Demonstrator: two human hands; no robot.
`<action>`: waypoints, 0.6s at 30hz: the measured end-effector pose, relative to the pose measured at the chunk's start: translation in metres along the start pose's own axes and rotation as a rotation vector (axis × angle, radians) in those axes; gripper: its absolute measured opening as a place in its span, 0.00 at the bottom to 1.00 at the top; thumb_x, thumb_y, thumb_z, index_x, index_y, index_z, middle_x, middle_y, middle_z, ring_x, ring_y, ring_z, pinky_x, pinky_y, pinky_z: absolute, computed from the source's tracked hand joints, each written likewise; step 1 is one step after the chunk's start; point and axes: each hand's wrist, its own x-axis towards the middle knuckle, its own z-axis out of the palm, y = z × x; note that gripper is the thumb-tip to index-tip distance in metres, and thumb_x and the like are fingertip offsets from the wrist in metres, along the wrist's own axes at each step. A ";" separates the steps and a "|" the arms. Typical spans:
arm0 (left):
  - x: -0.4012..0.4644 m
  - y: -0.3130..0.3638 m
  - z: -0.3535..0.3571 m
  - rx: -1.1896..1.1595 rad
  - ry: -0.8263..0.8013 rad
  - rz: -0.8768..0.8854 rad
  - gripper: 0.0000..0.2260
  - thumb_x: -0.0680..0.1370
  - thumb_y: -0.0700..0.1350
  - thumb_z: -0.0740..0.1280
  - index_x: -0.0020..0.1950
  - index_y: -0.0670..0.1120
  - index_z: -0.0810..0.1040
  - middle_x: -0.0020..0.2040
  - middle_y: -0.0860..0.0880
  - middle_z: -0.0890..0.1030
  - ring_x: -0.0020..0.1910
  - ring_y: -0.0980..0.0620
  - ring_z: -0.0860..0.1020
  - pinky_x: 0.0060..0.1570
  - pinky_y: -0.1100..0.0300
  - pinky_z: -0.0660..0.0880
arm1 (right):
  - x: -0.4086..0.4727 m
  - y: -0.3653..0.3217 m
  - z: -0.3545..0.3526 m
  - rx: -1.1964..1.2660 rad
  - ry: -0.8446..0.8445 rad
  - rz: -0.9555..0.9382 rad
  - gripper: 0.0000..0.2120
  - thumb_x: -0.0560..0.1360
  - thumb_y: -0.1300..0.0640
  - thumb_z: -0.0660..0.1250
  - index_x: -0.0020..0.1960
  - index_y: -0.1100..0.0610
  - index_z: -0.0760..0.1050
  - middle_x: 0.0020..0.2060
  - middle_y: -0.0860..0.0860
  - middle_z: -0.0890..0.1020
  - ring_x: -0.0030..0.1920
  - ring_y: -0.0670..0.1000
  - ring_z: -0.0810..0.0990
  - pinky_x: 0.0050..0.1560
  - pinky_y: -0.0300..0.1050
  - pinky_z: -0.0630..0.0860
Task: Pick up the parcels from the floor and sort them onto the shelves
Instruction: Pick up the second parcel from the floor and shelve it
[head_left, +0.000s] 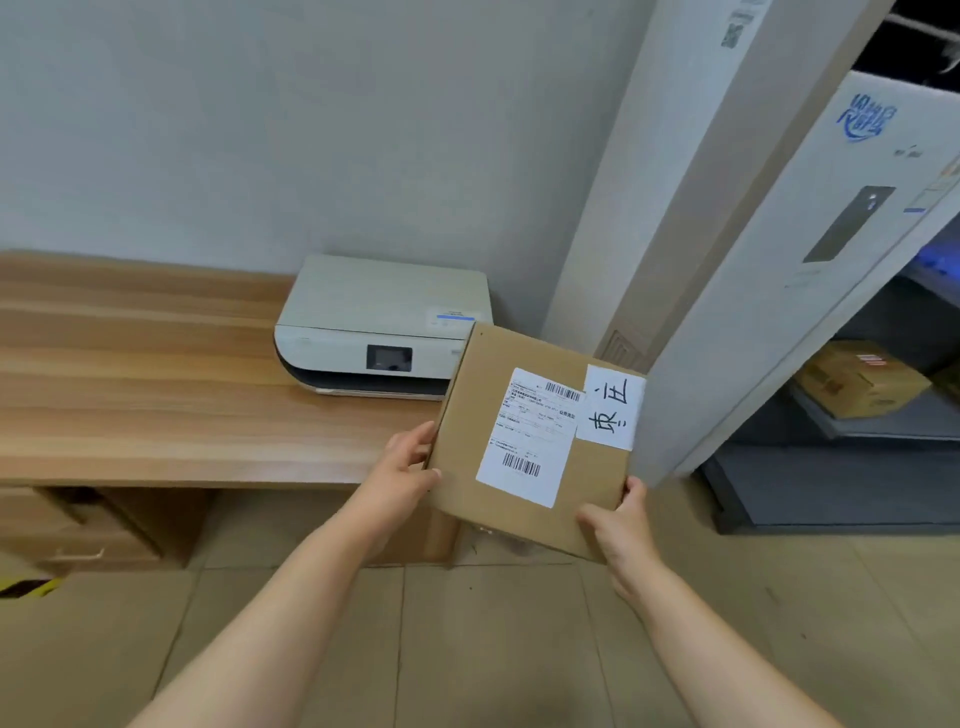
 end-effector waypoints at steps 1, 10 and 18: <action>-0.009 -0.004 -0.021 -0.006 0.028 -0.015 0.25 0.76 0.34 0.60 0.71 0.51 0.64 0.65 0.53 0.67 0.64 0.53 0.68 0.57 0.60 0.68 | -0.006 -0.002 0.019 -0.023 -0.024 -0.015 0.29 0.69 0.71 0.64 0.64 0.55 0.58 0.46 0.47 0.76 0.43 0.46 0.75 0.37 0.43 0.71; -0.093 -0.034 -0.192 -0.133 0.399 -0.048 0.23 0.76 0.34 0.59 0.68 0.53 0.69 0.59 0.49 0.67 0.53 0.59 0.72 0.48 0.64 0.72 | -0.065 -0.033 0.201 -0.152 -0.393 -0.111 0.28 0.69 0.70 0.64 0.62 0.52 0.58 0.50 0.50 0.75 0.47 0.48 0.76 0.42 0.45 0.75; -0.147 -0.060 -0.299 -0.261 0.714 -0.120 0.26 0.75 0.33 0.59 0.71 0.52 0.66 0.67 0.49 0.67 0.60 0.53 0.72 0.56 0.57 0.72 | -0.100 -0.054 0.350 -0.260 -0.684 -0.202 0.30 0.68 0.70 0.66 0.65 0.54 0.59 0.47 0.45 0.75 0.47 0.48 0.76 0.43 0.48 0.76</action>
